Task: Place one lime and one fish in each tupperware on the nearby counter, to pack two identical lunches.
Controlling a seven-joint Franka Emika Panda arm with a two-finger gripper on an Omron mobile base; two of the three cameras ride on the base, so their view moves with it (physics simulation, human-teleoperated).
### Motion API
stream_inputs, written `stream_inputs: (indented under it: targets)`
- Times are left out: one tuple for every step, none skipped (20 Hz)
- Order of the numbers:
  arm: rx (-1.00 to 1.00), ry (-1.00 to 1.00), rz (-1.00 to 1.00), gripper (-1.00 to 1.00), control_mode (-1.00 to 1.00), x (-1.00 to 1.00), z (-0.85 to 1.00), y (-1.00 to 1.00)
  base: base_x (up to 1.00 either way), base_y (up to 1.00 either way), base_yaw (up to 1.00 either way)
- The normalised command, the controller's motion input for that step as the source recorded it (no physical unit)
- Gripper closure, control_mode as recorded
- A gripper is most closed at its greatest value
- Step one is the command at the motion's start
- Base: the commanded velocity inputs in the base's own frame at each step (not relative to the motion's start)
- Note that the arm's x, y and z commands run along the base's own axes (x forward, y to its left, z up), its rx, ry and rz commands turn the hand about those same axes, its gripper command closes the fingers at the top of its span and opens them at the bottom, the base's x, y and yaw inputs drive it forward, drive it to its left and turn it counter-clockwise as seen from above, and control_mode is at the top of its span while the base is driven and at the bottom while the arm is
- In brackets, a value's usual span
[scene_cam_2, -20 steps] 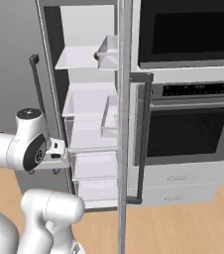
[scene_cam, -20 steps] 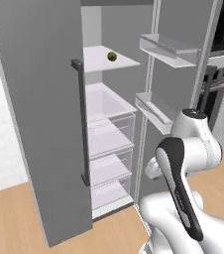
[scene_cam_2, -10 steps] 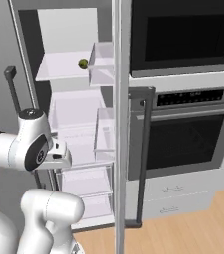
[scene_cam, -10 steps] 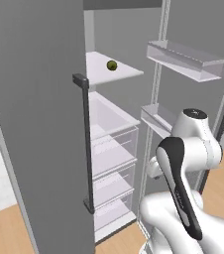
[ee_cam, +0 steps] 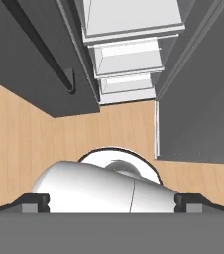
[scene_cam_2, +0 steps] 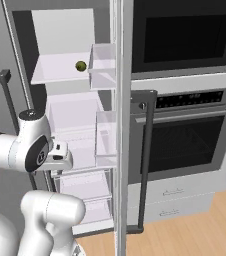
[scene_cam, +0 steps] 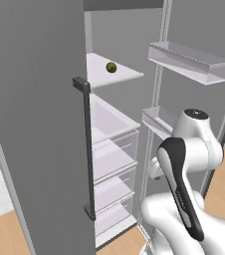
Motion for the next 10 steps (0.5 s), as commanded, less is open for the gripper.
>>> stream_inputs:
  targets:
    - [0.0, 0.0, 0.0, -1.0, 1.0, 0.0, 0.0, 0.0, 0.01, 0.0, 0.0]
    - [0.0, 0.0, 0.0, -1.0, 1.0, 0.0, 0.0, 0.0, 0.0, 0.0, 0.0]
    - [0.0, 0.0, 0.0, -1.0, 1.0, 0.0, 0.0, 0.0, 0.0, 0.0, 0.0]
    - [0.0, 0.0, 0.0, -1.0, 1.0, 0.0, 0.0, 0.0, 0.0, 0.0, 0.0]
    - [0.0, 0.0, 0.0, -1.0, 1.0, 0.0, 0.0, 0.0, 0.0, 0.0, 0.0]
    - [0.0, 0.0, 0.0, -1.0, 1.0, 0.0, 0.0, 0.0, 0.0, 0.0, 0.0]
    - [0.0, 0.0, 0.0, -1.0, 1.0, 0.0, 0.0, 0.0, 0.0, 0.0, 0.0]
    - [0.0, -0.12, 0.0, -1.0, -1.0, 0.0, 0.0, 0.16, 0.0, 0.0, 0.0]
    - [-0.03, -0.23, 0.03, -1.0, -1.0, -0.09, 0.2, 0.25, 0.0, 0.0, 0.0]
    - [-0.14, -0.4, 0.09, -1.0, -1.0, -0.16, 0.49, 0.38, 0.0, 0.0, 0.0]
